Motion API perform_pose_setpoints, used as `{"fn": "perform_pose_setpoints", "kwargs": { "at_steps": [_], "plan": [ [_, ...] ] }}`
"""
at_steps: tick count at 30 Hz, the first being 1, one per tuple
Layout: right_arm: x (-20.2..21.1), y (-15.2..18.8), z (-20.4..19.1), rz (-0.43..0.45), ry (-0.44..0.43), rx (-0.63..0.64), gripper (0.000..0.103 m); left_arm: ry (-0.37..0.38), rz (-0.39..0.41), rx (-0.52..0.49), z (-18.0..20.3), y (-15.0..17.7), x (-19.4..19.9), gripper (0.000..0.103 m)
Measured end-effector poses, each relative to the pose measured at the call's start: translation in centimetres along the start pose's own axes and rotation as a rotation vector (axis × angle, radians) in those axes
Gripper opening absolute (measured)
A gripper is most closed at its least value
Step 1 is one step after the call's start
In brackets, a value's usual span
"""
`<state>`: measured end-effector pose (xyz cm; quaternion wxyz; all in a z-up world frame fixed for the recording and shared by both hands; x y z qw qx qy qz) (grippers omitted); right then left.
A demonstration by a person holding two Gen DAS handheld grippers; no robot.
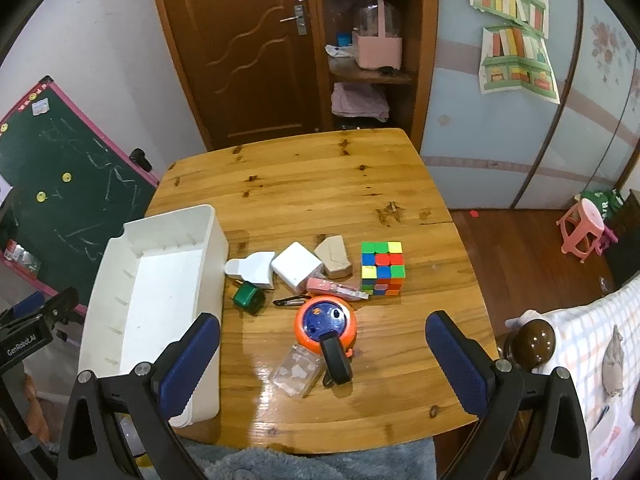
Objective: Organize rigid objects
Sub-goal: 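Grasp the white tray rim with the left gripper while the right gripper approaches the black object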
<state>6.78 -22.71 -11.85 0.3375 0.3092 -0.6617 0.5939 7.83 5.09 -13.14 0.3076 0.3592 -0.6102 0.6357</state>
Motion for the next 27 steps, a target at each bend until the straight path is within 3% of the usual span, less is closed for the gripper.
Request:
{"fn": "perform_pose_setpoints", "kwargs": {
  "at_steps": [6,12,19,22,27],
  "plan": [
    [-2.3,0.2,1.2,-0.035,0.038,-0.006,0.103,0.018,-0.062,0.044,-3.7,1.2,-3.7,0.1],
    [-5.5,2.2,3.5,-0.134,0.026,-0.077,0.103,-0.009,-0.218,0.138,-8.6,4.9,-8.6,0.1],
    [-8.9,4.9,5.7,-0.226,0.031,-0.141,0.103,0.042,-0.293,0.209,-9.5,7.6,-11.1,0.099],
    [-10.4,5.9,5.7,-0.252,0.004,-0.154,0.102,0.068,-0.302,0.198,-8.7,7.5,-11.4,0.088],
    [-12.4,7.4,3.9,-0.301,-0.026,-0.098,0.082,0.078,-0.339,0.186,-7.9,7.7,-12.9,0.08]
  ]
}}
Point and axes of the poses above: each gripper's, at about its wrist camera, not at the fingertips, and x roughly against the way its jaws point, z to its right, y to its underside, the point moved 10 cm from there along -x, roughly the way its jaws point, and after that the axes turned 1 degree about -x, right-handed, at the moved point
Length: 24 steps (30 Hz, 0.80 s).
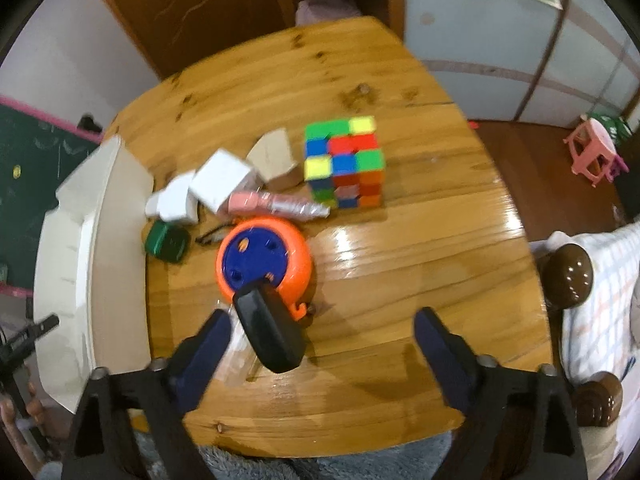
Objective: Organize rigid objects
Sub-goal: 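Grasp the white tray rim with the left gripper while the right gripper approaches the black object, then close the right gripper on the small black object beside the reel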
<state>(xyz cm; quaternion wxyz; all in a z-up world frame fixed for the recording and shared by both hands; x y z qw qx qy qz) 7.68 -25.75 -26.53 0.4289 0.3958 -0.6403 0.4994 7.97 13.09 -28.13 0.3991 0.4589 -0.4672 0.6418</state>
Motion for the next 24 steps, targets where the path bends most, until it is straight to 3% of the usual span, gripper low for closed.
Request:
{"fn": "perform_pose_setpoints", "kwargs": {
  "at_steps": [4,6,10,12,15,17,21,24],
  "plan": [
    [-1.6,0.7,-1.2,-0.018,0.0,0.052,0.076,-0.024,-0.02,-0.005,-0.2,0.0,-1.2,0.054],
    [-2.3,0.9,-1.5,-0.025,0.006,0.075,0.061,-0.04,-0.009,-0.011,-0.4,-0.1,-1.5,0.047],
    [-3.4,1.4,-2.1,-0.037,0.005,0.108,0.05,-0.045,-0.043,-0.013,-0.8,-0.1,-2.2,0.03],
    [-3.3,1.4,-2.5,-0.016,-0.013,0.121,0.041,-0.054,-0.059,-0.021,-0.9,-0.1,-2.4,0.028],
    [-3.2,1.3,-3.1,0.001,-0.028,0.15,0.032,-0.089,-0.072,-0.031,-1.3,-0.1,-2.7,0.017],
    [-3.1,1.3,-3.3,0.017,-0.018,0.174,0.029,-0.11,-0.079,-0.03,-1.8,0.0,-2.8,0.01],
    [-2.6,1.2,-3.4,0.034,-0.044,0.171,0.026,-0.074,-0.09,-0.007,-2.1,-0.1,-2.9,0.008],
    [-1.6,1.1,-3.4,0.069,-0.069,0.16,0.026,-0.088,-0.095,-0.032,-2.0,-0.1,-3.0,0.008]
  ]
}}
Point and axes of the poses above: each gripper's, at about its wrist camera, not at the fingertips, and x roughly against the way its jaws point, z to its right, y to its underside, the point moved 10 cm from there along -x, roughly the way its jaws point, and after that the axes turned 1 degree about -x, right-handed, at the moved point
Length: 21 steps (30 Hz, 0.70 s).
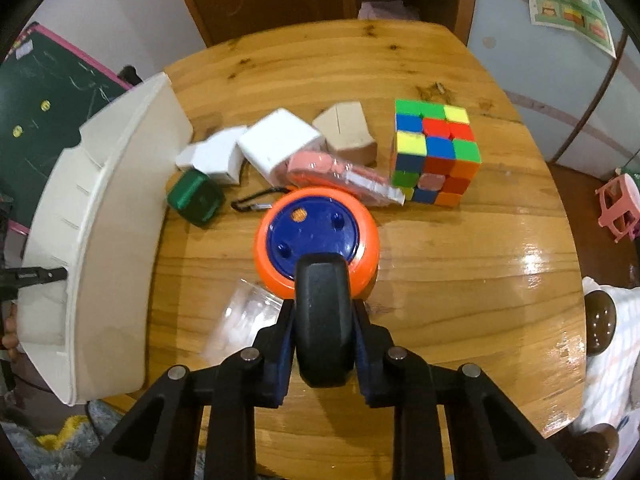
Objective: Organize rigid objects
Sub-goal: 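Close the right gripper on the small black object beside the reel, then carry the black object into the white tray and open the right gripper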
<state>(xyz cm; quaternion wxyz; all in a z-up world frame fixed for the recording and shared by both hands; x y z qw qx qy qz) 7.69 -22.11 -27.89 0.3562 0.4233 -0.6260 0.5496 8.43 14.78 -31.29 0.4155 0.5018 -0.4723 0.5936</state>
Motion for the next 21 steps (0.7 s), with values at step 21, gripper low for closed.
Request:
{"fn": "perform_pose_setpoints", "kwargs": {
  "at_steps": [21],
  "plan": [
    [10.1,-8.5,-10.0,0.298,-0.125,0.281,0.026,-0.021,0.026,-0.047,0.3,-0.3,-0.2,0.008]
  ]
}}
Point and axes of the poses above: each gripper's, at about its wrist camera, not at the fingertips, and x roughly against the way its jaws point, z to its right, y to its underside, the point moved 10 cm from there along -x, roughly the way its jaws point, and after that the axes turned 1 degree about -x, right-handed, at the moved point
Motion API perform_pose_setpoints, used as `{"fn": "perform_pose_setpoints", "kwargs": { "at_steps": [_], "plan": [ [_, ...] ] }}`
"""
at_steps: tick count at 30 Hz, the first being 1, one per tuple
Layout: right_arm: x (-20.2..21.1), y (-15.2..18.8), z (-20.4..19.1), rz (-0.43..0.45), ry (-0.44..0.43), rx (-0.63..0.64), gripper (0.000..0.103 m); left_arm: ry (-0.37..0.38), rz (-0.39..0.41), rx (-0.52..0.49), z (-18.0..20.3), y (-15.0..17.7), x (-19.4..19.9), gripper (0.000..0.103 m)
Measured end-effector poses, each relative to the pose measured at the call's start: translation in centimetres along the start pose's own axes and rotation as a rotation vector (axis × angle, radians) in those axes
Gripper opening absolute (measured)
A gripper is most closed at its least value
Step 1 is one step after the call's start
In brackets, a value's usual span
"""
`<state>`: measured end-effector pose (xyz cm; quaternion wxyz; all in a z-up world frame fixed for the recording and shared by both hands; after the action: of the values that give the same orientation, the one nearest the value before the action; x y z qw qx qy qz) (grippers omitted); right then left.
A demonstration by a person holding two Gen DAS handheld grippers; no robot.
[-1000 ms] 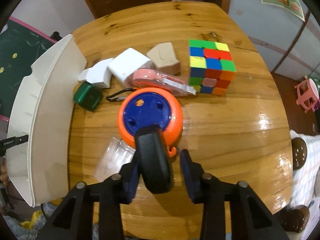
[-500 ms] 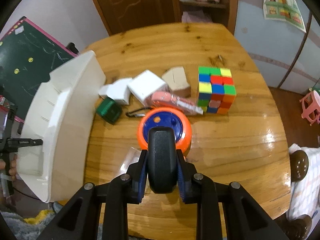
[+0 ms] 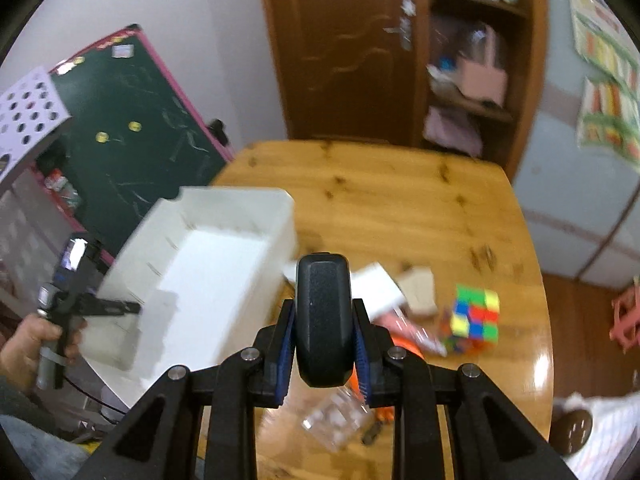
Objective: Organize rigid objects
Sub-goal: 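Carry the black object into the white tray and open the right gripper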
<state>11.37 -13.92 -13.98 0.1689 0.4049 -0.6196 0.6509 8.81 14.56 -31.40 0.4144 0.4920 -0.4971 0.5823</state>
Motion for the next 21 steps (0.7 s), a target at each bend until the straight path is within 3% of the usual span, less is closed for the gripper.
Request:
{"fn": "perform_pose_setpoints", "kwargs": {
  "at_steps": [5,9,16,21],
  "plan": [
    [0.2,-3.4,-4.8,0.026,-0.071,0.082,0.026,0.014,0.008,0.0,0.2,0.1,0.3,0.007],
    [-2.1,-3.8,-8.9,-0.021,-0.109,0.15,0.026,0.021,0.013,-0.008,0.2,0.0,0.4,0.007],
    [-9.3,1.5,-12.1,-0.247,-0.141,0.168,0.026,0.044,0.022,-0.01,0.2,0.0,0.5,0.006],
    [-13.5,5.4,-12.3,-0.413,-0.139,0.133,0.026,0.01,0.044,-0.043,0.2,0.0,0.4,0.006]
  ]
}}
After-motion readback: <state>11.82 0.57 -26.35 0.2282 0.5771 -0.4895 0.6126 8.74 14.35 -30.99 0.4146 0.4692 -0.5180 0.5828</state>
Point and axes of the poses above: each gripper's, at about its wrist camera, not at the fingertips, and x roughly against the way its jaws point, z to its right, y to its underside, the point moved 10 cm from there along -x, roughly the way its jaws point, and after that the axes turned 1 degree about -x, right-handed, at the moved point
